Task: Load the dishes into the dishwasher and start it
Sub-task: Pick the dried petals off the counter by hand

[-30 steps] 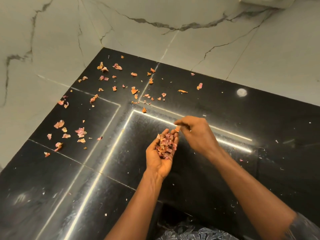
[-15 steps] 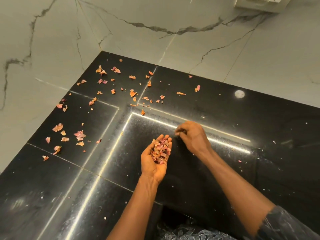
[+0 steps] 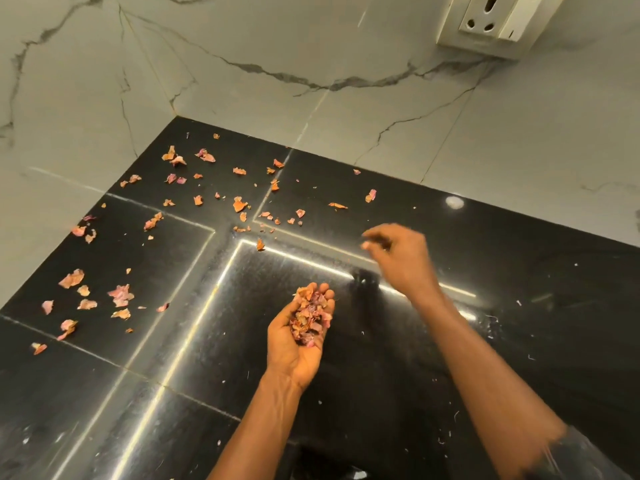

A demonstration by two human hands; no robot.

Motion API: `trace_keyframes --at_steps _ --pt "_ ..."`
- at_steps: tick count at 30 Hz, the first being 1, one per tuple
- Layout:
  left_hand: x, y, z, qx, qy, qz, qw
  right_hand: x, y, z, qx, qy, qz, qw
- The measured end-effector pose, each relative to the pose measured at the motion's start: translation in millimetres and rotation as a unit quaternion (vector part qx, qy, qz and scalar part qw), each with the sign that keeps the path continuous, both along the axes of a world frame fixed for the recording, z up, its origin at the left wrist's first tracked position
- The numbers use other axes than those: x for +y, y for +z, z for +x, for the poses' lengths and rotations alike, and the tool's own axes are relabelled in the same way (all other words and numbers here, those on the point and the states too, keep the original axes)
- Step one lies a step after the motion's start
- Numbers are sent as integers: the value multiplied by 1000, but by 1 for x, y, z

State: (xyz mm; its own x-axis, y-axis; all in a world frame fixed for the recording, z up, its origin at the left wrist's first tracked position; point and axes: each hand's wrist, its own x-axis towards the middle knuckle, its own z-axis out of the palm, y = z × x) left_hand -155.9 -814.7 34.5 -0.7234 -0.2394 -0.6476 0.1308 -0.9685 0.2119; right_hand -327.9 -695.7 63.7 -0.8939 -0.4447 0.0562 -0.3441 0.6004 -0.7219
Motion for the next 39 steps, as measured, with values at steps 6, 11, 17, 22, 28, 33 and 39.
trace_keyframes --at_steps 6,11,17,22,28,33,39 --pt "-1 10 2 -10 -8 -17 1000 10 -39 -109 -68 -169 228 957" --pt "-1 12 8 -32 -7 -24 999 -43 -48 -129 -34 -94 232 967" --pt "-6 13 23 -48 -17 -37 998 -96 -53 -151 37 40 252 966" --pt "-7 12 25 -52 -17 -41 998 -98 -53 -177 80 152 327 929" --pt "-2 6 21 -46 -14 -17 999 -69 -69 -159 157 137 285 935" --pt "-3 3 15 -40 -15 -13 999 -49 -70 -131 113 56 206 970" --pt "-6 6 3 -33 -9 6 999 -50 -35 -69 -33 40 70 996"
